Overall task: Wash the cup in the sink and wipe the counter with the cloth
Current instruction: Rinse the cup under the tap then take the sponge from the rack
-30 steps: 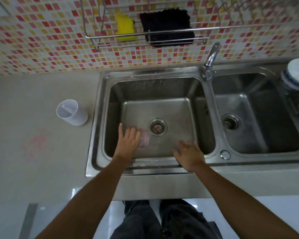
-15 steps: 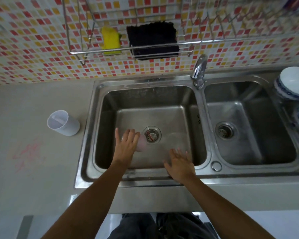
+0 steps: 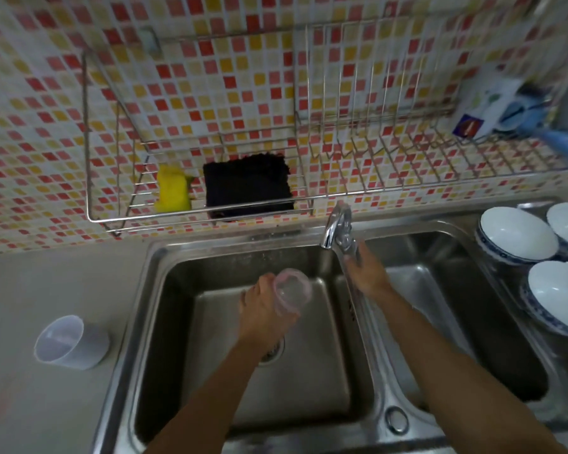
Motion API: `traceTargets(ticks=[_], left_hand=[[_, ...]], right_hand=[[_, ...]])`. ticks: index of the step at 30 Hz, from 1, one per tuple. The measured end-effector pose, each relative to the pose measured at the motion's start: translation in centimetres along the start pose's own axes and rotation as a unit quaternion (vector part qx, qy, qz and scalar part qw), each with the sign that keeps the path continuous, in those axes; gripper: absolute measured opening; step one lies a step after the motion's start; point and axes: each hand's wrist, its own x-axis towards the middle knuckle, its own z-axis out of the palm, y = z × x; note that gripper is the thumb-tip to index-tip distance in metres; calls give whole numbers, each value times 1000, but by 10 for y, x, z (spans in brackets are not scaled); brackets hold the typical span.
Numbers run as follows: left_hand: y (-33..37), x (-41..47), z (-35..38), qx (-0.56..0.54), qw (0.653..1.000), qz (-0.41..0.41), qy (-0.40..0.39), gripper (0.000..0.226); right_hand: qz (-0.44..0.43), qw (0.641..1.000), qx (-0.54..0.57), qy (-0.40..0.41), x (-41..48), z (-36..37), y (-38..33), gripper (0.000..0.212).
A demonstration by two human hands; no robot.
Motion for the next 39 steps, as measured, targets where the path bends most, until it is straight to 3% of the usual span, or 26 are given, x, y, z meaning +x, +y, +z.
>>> traceTargets(ticks=[4, 8, 11, 16, 20, 23, 26, 30, 36, 39], left_hand=[[15, 9, 6, -66, 997, -19, -25, 78], [19, 18, 18, -93, 995, 0, -42, 80], [24, 23, 25, -96, 993, -7, -62, 80], [33, 23, 38, -118, 991, -7, -67, 80], [37, 23, 40, -157, 987, -38, -19, 80], [41, 22, 41, -132, 990, -18, -46, 80], [42, 24, 44, -159, 986, -44, -7, 80], [42, 27, 47, -158, 985, -71, -16, 83], [38, 25, 49, -144, 988, -44, -20, 83], [37, 27, 46, -150, 986, -65, -17, 85]], right_hand=[[-63, 987, -134, -57, 25, 7, 12, 57], [-173, 928, -322, -80, 38, 11, 22, 57], [-203, 905, -367, -69, 44, 13, 20, 55], [-190, 912, -355, -78, 49, 14, 25, 63], [-189, 919, -336, -87, 51, 15, 28, 68], [-185, 923, -327, -82, 50, 17, 27, 71], [-186, 926, -320, -81, 48, 18, 26, 60], [-167, 936, -299, -77, 47, 18, 23, 47], [-139, 957, -251, -37, 46, 20, 16, 21], [-109, 979, -172, 2, 44, 21, 15, 25]])
